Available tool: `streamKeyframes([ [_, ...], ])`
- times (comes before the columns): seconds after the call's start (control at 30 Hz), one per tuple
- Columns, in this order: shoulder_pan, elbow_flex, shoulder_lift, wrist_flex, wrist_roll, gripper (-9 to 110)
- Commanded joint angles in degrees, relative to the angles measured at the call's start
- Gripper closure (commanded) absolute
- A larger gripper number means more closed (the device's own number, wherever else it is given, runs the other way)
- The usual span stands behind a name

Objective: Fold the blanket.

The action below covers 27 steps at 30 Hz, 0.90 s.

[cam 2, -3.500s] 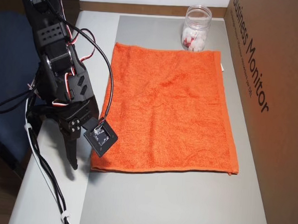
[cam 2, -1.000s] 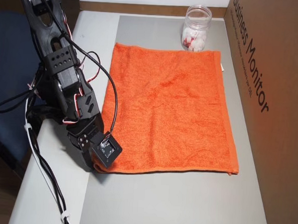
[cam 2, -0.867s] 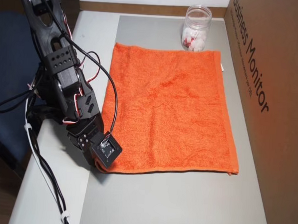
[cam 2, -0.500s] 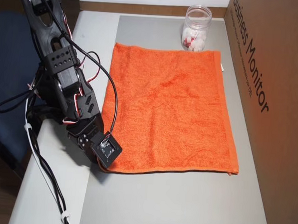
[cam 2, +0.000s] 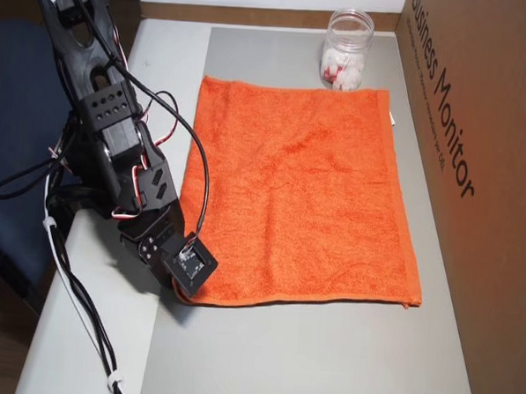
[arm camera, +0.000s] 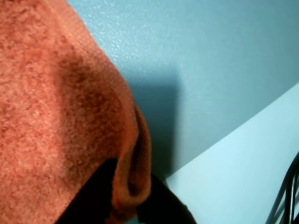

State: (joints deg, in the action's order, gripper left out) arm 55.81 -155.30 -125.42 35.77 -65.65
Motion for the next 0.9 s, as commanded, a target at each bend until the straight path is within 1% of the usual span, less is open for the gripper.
streamKeyframes([
  [0.0,-0.9,2.8,-0.7,0.2,-0.2,102],
  [0.17,-2.1,2.8,-1.6,0.3,-0.2,102],
  [0.23,-2.4,2.9,-3.4,2.5,-0.2,102],
  [0.47,-2.4,9.5,-10.7,24.7,-0.1,102],
  [0.57,-2.0,12.2,-12.9,30.5,-0.1,102],
  [0.77,-2.2,16.0,-14.3,34.7,-0.4,102],
  [0.87,-2.7,17.7,-14.4,34.6,-4.2,102],
])
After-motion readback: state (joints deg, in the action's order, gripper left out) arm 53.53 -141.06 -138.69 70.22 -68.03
